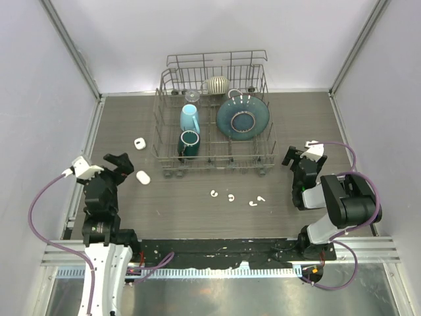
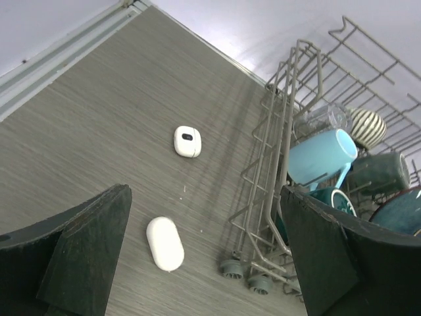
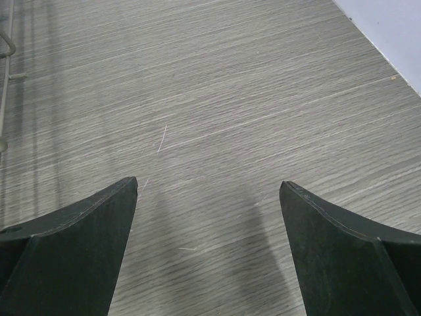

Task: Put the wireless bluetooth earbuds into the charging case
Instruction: Move the charging case to the center of the board.

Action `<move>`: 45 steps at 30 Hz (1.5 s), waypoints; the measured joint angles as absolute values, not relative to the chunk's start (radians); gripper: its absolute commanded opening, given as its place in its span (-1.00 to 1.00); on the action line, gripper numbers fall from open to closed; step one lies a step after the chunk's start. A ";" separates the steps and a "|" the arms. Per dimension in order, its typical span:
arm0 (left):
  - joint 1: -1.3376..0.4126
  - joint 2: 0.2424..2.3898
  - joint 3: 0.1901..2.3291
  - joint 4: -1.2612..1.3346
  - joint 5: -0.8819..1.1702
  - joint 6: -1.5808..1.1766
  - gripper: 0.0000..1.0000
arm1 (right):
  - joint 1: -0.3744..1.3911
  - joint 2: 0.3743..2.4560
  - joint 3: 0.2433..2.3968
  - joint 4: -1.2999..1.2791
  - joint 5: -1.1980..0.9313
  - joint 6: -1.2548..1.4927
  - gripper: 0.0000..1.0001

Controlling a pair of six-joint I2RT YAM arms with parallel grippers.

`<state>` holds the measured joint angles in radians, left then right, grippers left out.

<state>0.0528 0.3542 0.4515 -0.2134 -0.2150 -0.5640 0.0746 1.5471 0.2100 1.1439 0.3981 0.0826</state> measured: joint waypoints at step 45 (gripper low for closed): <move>0.054 0.652 0.645 -0.601 -0.221 -0.692 0.97 | 0.065 0.785 0.955 -0.341 0.056 0.467 0.99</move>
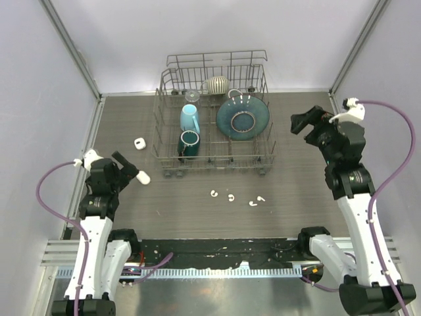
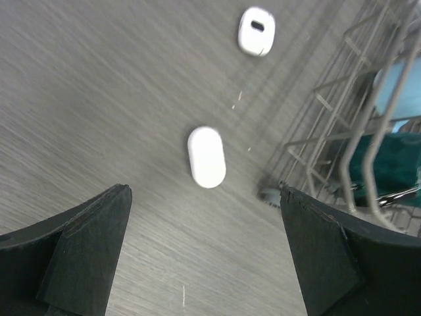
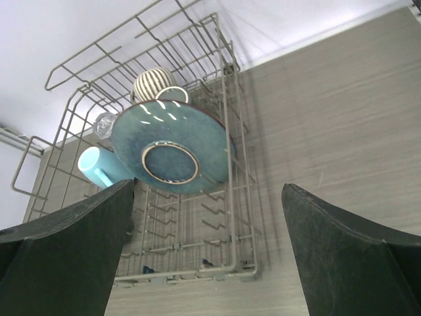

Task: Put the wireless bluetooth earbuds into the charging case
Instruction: Move the charging case to the center of the board.

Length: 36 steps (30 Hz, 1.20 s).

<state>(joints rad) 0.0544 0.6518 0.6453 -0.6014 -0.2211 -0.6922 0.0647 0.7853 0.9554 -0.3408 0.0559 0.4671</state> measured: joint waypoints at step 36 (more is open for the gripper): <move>-0.118 1.399 0.749 -0.447 -0.325 -0.746 0.53 | 0.177 0.825 1.009 -0.328 0.193 0.277 0.99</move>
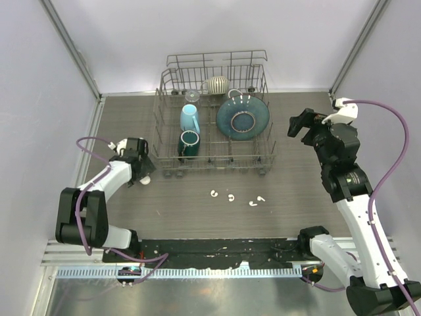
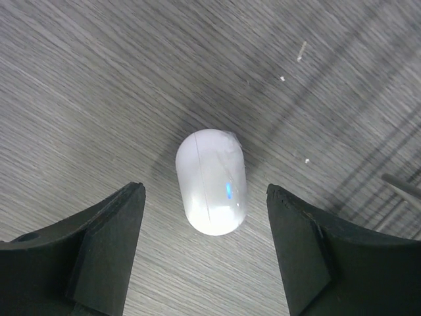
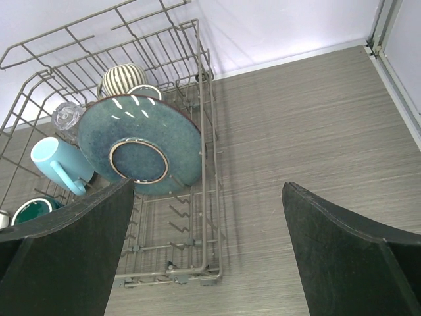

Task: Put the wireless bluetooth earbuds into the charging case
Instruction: Move the charging case to the center of the board.

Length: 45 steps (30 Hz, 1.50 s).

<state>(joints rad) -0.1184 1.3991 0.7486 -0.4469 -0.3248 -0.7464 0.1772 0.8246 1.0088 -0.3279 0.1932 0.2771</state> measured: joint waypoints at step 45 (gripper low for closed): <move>-0.934 1.330 0.668 -0.478 -0.173 -0.567 -0.60 | 0.189 0.851 0.994 -0.323 0.234 0.265 0.99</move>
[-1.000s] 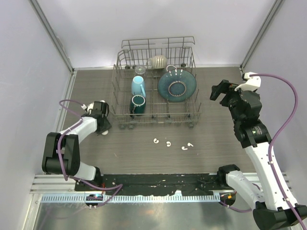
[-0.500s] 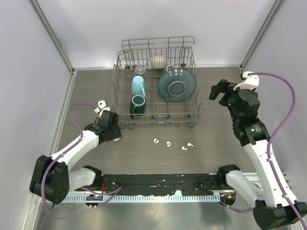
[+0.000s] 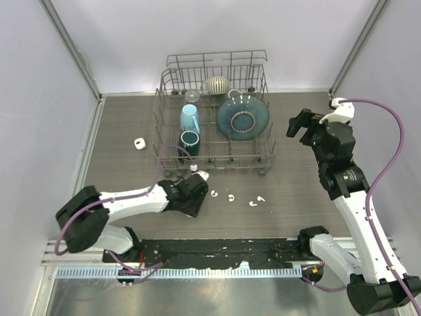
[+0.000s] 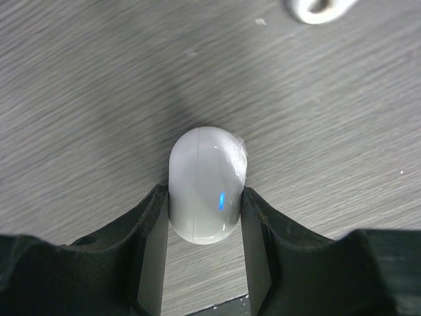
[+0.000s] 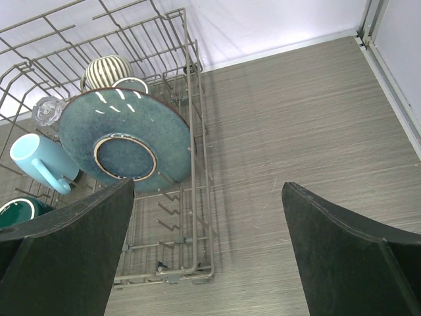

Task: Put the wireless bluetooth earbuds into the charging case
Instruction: Move the charging case to the center of the board.

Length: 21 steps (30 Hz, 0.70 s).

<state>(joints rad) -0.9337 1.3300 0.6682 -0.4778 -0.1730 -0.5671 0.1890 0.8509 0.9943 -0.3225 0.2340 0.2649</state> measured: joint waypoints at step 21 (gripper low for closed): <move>-1.113 1.312 0.756 -0.477 -0.263 -0.416 0.78 | 0.189 0.853 0.997 -0.332 0.130 0.247 0.99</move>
<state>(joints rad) -1.1126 1.3121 0.7555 -0.4774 -0.2630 -0.4156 0.1890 0.8532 0.9970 -0.3325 0.1303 0.2474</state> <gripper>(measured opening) 0.854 0.996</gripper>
